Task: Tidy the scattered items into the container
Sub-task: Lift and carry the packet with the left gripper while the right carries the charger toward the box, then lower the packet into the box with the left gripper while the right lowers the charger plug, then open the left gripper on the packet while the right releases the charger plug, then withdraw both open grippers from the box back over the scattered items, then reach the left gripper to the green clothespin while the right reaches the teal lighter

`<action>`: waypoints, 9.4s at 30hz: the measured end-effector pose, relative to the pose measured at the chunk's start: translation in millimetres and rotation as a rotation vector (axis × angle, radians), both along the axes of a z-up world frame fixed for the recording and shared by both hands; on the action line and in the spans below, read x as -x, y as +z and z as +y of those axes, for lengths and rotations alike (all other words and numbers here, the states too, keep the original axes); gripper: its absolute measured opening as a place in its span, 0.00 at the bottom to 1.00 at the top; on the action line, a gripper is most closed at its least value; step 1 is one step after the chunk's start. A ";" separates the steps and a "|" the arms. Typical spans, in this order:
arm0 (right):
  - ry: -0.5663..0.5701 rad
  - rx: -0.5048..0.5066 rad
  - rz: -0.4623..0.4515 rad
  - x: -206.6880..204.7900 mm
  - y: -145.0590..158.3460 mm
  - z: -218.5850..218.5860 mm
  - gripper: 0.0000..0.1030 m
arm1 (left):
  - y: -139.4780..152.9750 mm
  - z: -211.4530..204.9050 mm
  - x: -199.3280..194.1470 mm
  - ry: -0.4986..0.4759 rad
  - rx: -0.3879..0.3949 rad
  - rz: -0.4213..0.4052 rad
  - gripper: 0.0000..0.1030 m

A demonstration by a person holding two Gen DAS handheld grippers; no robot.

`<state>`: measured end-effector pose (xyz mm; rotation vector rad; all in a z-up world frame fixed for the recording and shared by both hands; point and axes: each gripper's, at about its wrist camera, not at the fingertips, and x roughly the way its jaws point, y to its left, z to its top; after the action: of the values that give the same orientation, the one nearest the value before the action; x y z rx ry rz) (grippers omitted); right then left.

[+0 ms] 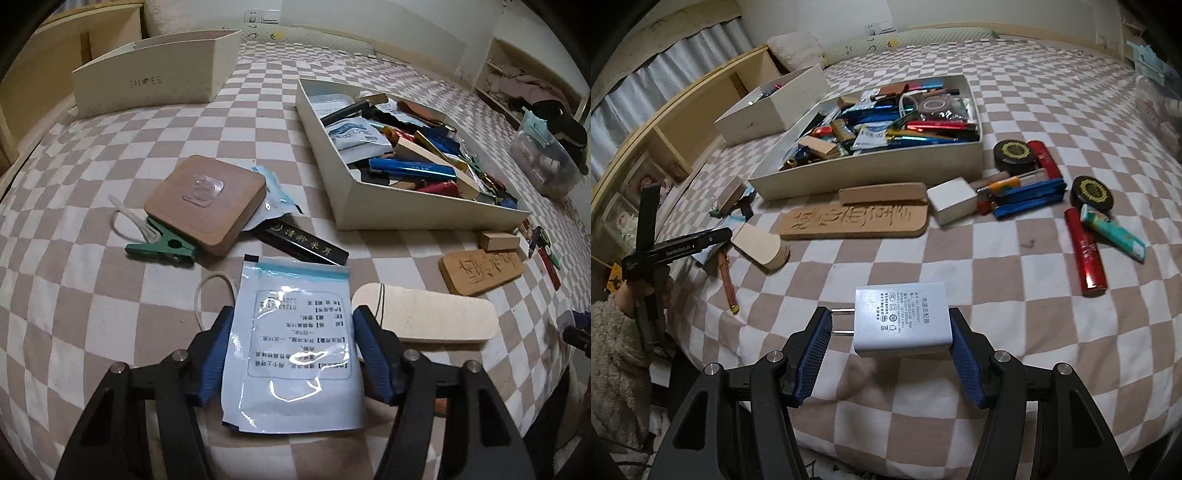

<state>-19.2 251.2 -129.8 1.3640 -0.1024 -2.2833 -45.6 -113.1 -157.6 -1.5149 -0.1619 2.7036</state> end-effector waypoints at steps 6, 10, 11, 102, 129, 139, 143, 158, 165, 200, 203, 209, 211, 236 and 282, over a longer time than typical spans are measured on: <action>0.010 0.002 -0.017 -5.1 -4.4 -4.9 0.61 | 4.0 -1.2 -13.6 0.011 0.004 0.029 0.57; 0.008 0.001 -0.024 -6.1 -6.9 -6.7 0.61 | 10.7 -2.4 -21.2 0.031 0.008 0.050 0.56; 0.007 0.002 -0.025 -6.1 -7.1 -6.9 0.61 | 13.1 -3.2 -23.7 0.037 0.006 0.056 0.55; -0.069 0.089 0.057 152.6 33.6 -33.3 0.61 | 59.8 31.2 207.7 -0.044 -0.156 0.133 0.50; -0.022 0.075 0.062 170.9 38.6 -52.9 0.61 | 32.2 24.3 277.6 -0.016 -0.199 0.044 0.76; 0.065 0.084 0.066 178.0 38.0 -94.8 0.61 | 53.9 23.1 248.7 -0.053 -0.162 0.107 0.77; 0.129 0.085 0.066 176.8 37.9 -121.1 0.61 | 66.1 17.9 228.7 -0.047 -0.165 0.144 0.77; 0.345 0.043 0.037 160.5 25.9 -211.0 0.61 | 77.0 -3.9 167.2 0.005 -0.102 0.202 0.77; 0.349 0.025 0.022 162.0 19.0 -221.0 0.61 | 80.1 -11.6 150.7 0.027 -0.111 0.221 0.77; 0.235 -0.026 0.137 135.6 54.0 -179.3 1.00 | 99.2 -12.2 79.9 0.127 -0.123 0.257 0.99; 0.203 -0.030 0.157 132.9 58.3 -168.0 1.00 | 99.9 -6.5 75.7 0.122 -0.114 0.254 0.99; 0.132 -0.048 0.185 129.6 64.5 -143.0 1.00 | 102.7 5.2 66.4 0.122 -0.087 0.245 1.00; 0.113 -0.051 0.187 128.6 65.9 -136.3 1.00 | 103.9 10.1 63.2 0.118 -0.077 0.242 1.00; -0.027 -0.078 0.283 85.9 100.8 -61.2 1.00 | 132.8 72.0 17.3 0.045 0.029 0.282 1.00; -0.091 -0.109 0.345 8.1 105.0 -7.6 1.00 | 136.0 98.9 -50.0 0.043 0.053 0.308 1.00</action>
<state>-27.3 243.7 -24.8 1.0131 0.0762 -2.5977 4.4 -14.2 -21.6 -1.0962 -0.1139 2.9517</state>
